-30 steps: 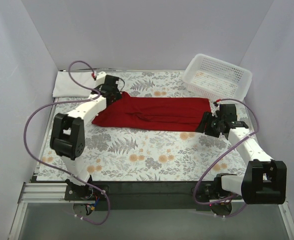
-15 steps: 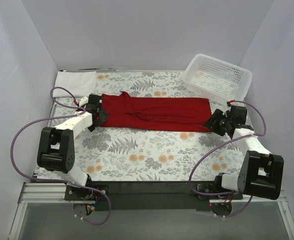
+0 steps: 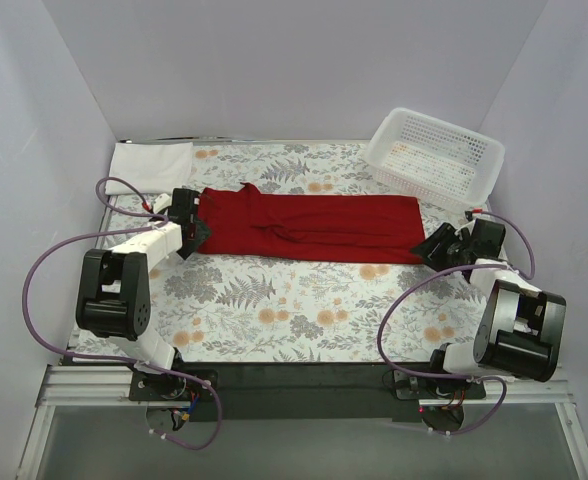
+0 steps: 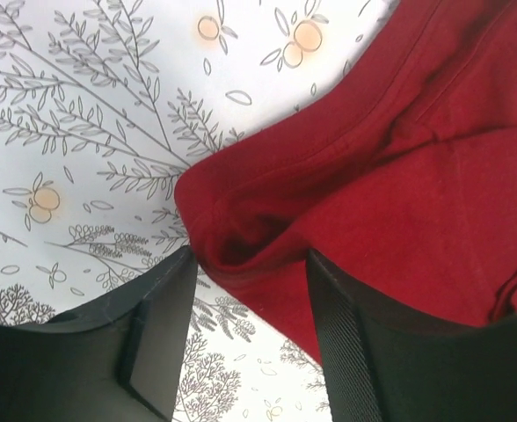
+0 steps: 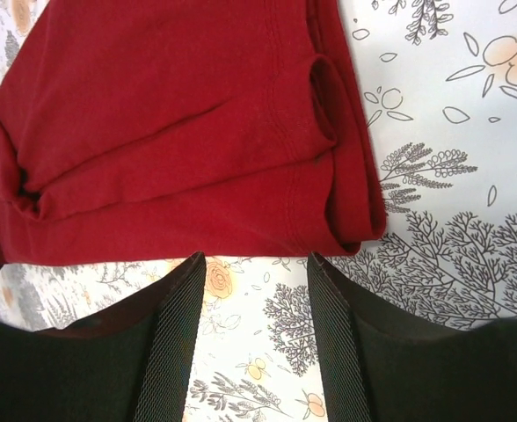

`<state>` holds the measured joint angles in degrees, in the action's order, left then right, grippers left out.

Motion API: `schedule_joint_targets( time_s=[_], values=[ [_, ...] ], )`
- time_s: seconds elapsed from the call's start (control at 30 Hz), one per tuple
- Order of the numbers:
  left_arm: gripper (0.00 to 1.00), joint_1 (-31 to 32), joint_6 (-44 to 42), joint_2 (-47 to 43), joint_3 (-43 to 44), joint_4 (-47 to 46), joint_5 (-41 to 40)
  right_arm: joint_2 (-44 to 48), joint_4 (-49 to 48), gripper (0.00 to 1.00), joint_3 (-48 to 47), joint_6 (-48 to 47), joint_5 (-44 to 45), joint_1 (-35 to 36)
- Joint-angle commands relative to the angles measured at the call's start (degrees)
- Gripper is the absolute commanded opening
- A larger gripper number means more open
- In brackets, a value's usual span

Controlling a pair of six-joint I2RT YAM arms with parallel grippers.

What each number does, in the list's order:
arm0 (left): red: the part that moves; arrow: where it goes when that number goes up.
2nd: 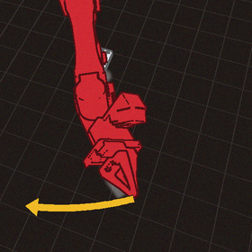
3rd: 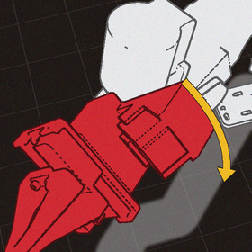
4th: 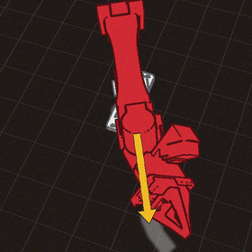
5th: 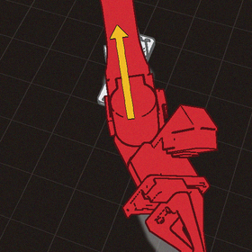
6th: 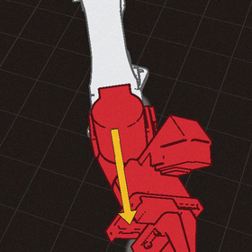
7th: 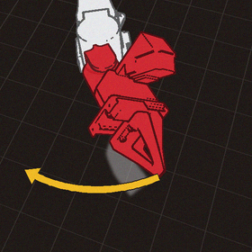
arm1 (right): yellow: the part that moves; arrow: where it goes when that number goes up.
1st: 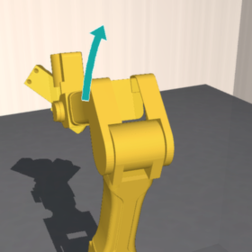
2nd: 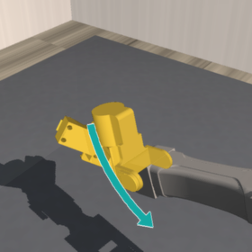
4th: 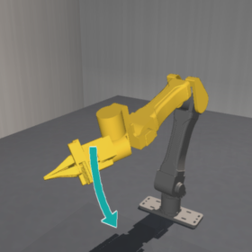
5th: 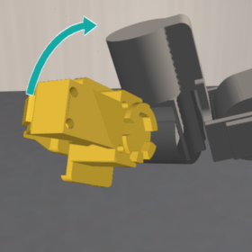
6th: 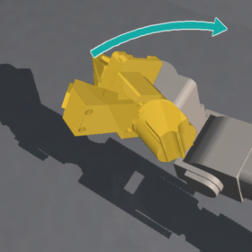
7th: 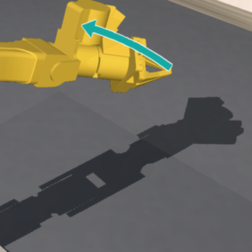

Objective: Fold and stack the t-shirts
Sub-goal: Fold the tshirt

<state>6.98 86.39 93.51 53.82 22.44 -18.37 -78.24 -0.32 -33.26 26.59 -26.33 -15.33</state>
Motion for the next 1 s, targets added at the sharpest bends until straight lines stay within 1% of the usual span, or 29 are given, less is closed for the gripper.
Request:
schedule_joint_targets(
  time_s=[0.0, 0.07, 0.17, 0.27, 0.3, 0.37, 0.4, 0.5, 0.53, 0.57, 0.63, 0.73, 0.77, 0.83, 0.87, 0.9, 0.97],
  values=[
    [0.5, -0.7, -0.3, -0.4, -0.6, -2.7, -0.3, -1.0, -6.1, 0.56, 0.6, 2.4, -3.7, -0.8],
    [0.47, -0.7, -0.9, 0.2, -0.5, -2.8, 0.1, -1.5, -7.5, 0.55, 0.6, 2.9, -4.4, -0.8],
    [0.46, -0.7, -0.9, 0.4, -0.3, -3.0, 0.4, -1.9, -8.3, 0.53, 0.6, 3.0, -5.4, -0.8],
    [0.39, -0.8, -0.9, 0.9, -0.3, -3.2, 0.6, -3.0, -9.9, 0.51, 0.9, 3.4, -5.8, -0.8],
    [0.34, -1.1, -0.9, 1.1, -0.3, -3.1, 0.6, -3.9, -10.6, 0.5, 1.1, 3.6, -5.5, -0.8],
    [0.29, -1.4, -1.0, 1.1, -0.6, -3.1, 0.7, -5.3, -10.9, 0.49, 1.2, 3.5, -5.1, -0.9],
    [0.21, -1.7, -1.0, 1.1, -0.9, -2.9, 0.2, -6.7, -10.9, 0.47, 1.2, 3.5, -4.4, -1.0],
    [0.1, -2.7, 0.2, 0.9, -1.8, -1.2, -0.3, -9.5, -10.8, 0.45, 2.1, 3.6, -2.7, -2.0],
    [0.06, -2.8, 0.2, 0.6, -2.6, 0.3, -0.5, -9.9, -10.7, 0.44, 3.1, 3.8, -2.4, -2.9],
    [0.04, -2.9, 1.6, 0.4, -2.8, 1.4, -0.9, -10.3, -10.8, 0.42, 3.6, 3.9, -2.3, -3.4],
    [0.01, -3.3, 3.1, -0.8, -3.9, 5.0, -0.2, -10.7, -10.3, 0.41, 5.1, 4.4, -2.9, -5.4],
    [0.01, -4.3, 5.9, -3.9, -8.0, 8.7, -0.1, -8.8, -7.2, 0.4, 8.0, 3.5, -4.3, -7.9],
    [0.01, -5.1, 6.5, -6.8, -11.3, 9.5, -0.1, -8.0, -3.1, 0.4, 9.2, 1.6, -3.9, -8.5],
    [0.01, -5.9, 7.8, -10.5, -14.3, 11.5, 1.2, -4.3, 0.2, 0.4, 10.7, -0.5, -2.3, -10.3],
    [0.01, -6.3, 8.4, -12.5, -16.2, 12.2, 1.4, -2.9, 3.4, 0.4, 11.4, -1.5, -1.9, -11.0],
    [0.01, -6.5, 8.9, -16.9, -18.9, 12.9, 1.7, 0.3, 4.9, 0.41, 12.6, -3.1, -1.0, -11.6],
    [0.02, -6.7, 10.3, -21.6, -21.1, 14.8, 2.5, 3.6, 6.9, 0.41, 13.0, -4.5, -0.5, -12.4]
  ],
)
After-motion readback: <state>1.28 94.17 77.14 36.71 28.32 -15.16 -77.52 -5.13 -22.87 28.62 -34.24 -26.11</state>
